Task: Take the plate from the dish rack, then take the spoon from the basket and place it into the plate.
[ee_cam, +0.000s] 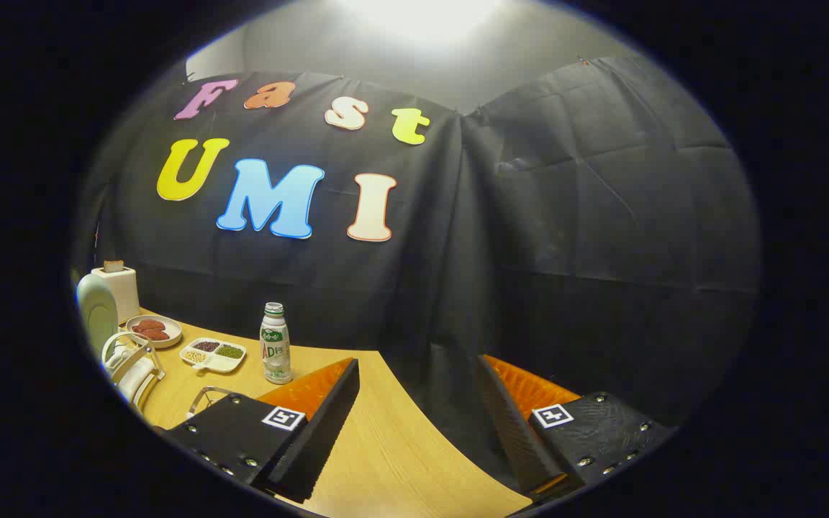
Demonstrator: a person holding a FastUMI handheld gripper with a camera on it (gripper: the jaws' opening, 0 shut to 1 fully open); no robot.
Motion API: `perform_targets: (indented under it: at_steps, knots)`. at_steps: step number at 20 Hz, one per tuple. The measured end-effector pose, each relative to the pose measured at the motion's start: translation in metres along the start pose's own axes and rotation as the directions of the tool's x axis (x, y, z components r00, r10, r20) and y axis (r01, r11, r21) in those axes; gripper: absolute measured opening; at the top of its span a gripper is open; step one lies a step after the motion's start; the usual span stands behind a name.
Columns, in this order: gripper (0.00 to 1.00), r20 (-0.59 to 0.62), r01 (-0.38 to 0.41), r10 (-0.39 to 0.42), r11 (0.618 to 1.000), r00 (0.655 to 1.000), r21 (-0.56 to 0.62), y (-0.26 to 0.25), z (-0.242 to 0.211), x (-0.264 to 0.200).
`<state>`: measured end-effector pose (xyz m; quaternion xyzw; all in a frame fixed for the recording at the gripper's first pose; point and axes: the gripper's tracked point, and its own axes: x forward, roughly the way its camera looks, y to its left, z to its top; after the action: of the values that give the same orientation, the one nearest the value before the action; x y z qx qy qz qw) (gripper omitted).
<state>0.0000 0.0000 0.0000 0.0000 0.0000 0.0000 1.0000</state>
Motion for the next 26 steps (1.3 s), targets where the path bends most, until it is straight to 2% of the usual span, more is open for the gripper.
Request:
perform_targets:
  at_steps: [6, 11, 15, 18, 22, 26]
  knots:
    - [0.99, -0.038, -0.06, 0.063, 0.995, 0.997, 0.077, 0.1, 0.056, -0.075]
    - [0.99, -0.031, -0.227, 0.234, 0.962, 0.972, 0.151, 0.21, 0.093, -0.12]
    - [0.99, -0.031, -0.347, 0.355, 0.926, 0.934, 0.151, 0.275, 0.103, -0.131]
    - [0.99, -0.038, -0.407, 0.417, 0.901, 0.908, 0.149, 0.317, 0.102, -0.13]
    - [0.99, -0.069, -0.447, 0.469, 0.87, 0.881, 0.21, 0.369, 0.09, -0.121]
    - [0.99, -0.144, -0.449, 0.491, 0.858, 0.859, 0.251, 0.408, 0.065, -0.106]
